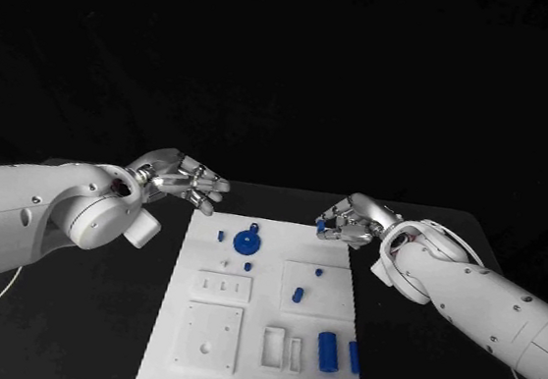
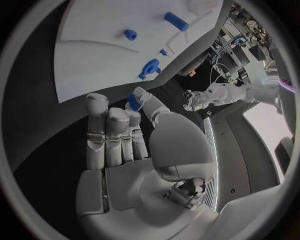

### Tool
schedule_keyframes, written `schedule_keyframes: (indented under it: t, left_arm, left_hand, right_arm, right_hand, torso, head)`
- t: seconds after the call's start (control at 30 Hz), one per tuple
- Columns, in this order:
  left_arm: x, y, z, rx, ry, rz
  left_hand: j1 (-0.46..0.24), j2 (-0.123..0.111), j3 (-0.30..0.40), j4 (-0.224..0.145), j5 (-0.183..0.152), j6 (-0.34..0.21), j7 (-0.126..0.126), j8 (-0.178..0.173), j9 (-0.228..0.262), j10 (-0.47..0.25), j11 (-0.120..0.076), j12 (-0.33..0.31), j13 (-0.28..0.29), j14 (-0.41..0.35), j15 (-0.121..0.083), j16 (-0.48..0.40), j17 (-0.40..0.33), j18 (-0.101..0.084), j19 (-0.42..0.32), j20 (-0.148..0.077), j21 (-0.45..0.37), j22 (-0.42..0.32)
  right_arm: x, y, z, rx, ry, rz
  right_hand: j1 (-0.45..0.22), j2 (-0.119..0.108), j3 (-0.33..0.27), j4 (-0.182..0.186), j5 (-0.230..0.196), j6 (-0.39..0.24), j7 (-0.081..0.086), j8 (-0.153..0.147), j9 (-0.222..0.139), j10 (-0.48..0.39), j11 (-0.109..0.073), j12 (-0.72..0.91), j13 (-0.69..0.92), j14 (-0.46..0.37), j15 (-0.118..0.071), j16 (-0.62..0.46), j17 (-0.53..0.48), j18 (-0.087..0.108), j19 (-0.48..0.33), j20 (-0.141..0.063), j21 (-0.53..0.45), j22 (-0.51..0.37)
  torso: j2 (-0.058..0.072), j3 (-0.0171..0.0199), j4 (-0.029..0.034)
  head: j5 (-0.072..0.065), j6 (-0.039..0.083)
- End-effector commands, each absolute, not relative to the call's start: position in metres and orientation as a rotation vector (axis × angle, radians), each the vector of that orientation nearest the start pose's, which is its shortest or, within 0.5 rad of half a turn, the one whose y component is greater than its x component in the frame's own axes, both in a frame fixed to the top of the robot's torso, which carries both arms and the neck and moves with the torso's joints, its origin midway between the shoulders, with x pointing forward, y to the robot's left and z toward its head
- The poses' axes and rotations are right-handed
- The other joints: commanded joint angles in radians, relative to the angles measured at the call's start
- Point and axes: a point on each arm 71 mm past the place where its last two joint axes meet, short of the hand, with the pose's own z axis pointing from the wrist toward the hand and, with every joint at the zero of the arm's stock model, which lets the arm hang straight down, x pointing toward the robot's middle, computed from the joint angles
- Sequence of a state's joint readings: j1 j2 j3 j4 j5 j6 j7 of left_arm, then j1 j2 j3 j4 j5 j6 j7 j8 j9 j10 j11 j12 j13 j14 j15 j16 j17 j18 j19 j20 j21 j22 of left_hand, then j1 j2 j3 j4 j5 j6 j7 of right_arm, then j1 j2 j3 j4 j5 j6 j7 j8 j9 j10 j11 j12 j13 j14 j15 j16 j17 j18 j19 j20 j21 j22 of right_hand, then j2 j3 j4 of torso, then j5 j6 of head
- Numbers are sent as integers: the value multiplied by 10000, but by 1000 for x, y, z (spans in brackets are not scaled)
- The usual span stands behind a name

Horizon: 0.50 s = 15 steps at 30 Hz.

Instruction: Assemble the parts on the task board

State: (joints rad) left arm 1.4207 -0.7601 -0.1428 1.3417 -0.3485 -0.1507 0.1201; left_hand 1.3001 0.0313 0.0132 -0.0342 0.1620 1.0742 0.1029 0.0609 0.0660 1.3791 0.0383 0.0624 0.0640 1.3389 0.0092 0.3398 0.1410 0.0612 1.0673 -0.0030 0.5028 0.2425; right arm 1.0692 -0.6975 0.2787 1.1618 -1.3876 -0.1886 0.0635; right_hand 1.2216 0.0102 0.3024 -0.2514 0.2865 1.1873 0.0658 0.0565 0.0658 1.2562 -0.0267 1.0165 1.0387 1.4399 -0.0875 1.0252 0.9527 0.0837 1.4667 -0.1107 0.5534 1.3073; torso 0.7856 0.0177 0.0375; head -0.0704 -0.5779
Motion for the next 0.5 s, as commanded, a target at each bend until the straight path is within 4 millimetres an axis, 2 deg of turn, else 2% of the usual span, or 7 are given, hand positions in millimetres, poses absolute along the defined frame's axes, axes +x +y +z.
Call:
schedule_keyframes:
  t: [0.03,0.1,0.17,0.27,0.33,0.4,0.5]
  left_arm:
    - [539,201,-130,-6173,18765,-11843]
    - [539,196,-129,-6137,19133,-11621]
    - [539,190,-130,-6193,19482,-11421]
    - [538,184,-132,-6282,19888,-11138]
    - [538,180,-134,-6296,20088,-10998]
    - [537,177,-134,-6234,20217,-10901]
    - [536,173,-135,-6025,20369,-10751]
  left_hand:
    - [-222,-18,-91,181,-73,250,-111,79,40,745,-243,199,86,460,-220,578,361,-164,314,-183,314,179]
    - [-450,-77,-351,425,-113,404,-166,59,75,1137,-353,240,162,160,-376,1671,1208,-418,274,-458,799,545]
    - [-845,236,-480,817,-93,727,-398,131,261,1339,-620,1944,1035,384,-682,3083,2153,-451,548,-728,1456,982]
    - [-1126,4,-795,919,-67,1108,-641,267,1521,899,-846,3795,2674,-712,-898,5677,4006,-576,-28,-1003,2871,2143]
    - [-1730,-121,-773,1403,-466,889,-743,809,2816,449,-927,4711,3598,-970,-913,6305,4333,-540,-402,-1030,3475,2690]
    - [-2244,-261,-319,1785,-716,-388,-707,2198,5517,-366,-846,5938,4683,-1317,-886,6928,4364,-403,-882,-971,4059,3324]
    - [-2276,-407,-150,1931,-569,-615,-767,2581,6458,-569,-847,6448,4929,-1421,-904,7381,4279,-392,-994,-953,4186,3545]
  right_arm:
    - [553,-230,-175,262,16905,6351]
    - [552,-219,-172,36,16867,6446]
    - [550,-208,-168,-221,16805,6579]
    - [548,-195,-165,-448,16733,6776]
    - [545,-184,-162,-636,16679,6971]
    - [543,-175,-160,-768,16663,7116]
    - [541,-163,-158,-935,16658,7307]
  right_hand:
    - [-35,-15,38,15,-58,106,8,69,63,20,-56,29,9,2,-87,-13,8,-127,478,-65,-32,318]
    - [-8,-43,88,55,-27,99,12,68,59,27,-55,34,21,6,-89,-14,10,-137,478,-70,-24,317]
    - [4,-43,101,51,-14,91,19,67,58,26,-53,33,21,3,-89,-18,8,-137,478,-70,-28,315]
    - [12,-74,146,62,-23,84,21,67,58,38,-47,47,35,7,-87,-7,21,-137,480,-69,-9,317]
    - [12,-75,147,62,-23,83,21,67,58,39,-47,48,36,7,-87,-6,22,-137,480,-69,-8,317]
    - [18,-82,162,65,-11,57,30,60,52,46,-46,58,45,10,-87,6,35,-136,483,-70,12,322]
    - [10,-101,174,79,-32,40,33,65,52,35,-41,46,37,5,-83,-2,29,-133,479,-66,-5,317]
  torso:
    - [-130,-35,-4]
    - [-160,-41,0]
    - [-192,-56,12]
    - [-211,-67,6]
    - [-219,-74,1]
    - [-221,-82,-5]
    - [-207,-76,-10]
  head:
    - [170,-55]
    - [255,-93]
    - [338,-125]
    - [395,-143]
    - [418,-158]
    - [436,-165]
    - [441,-186]
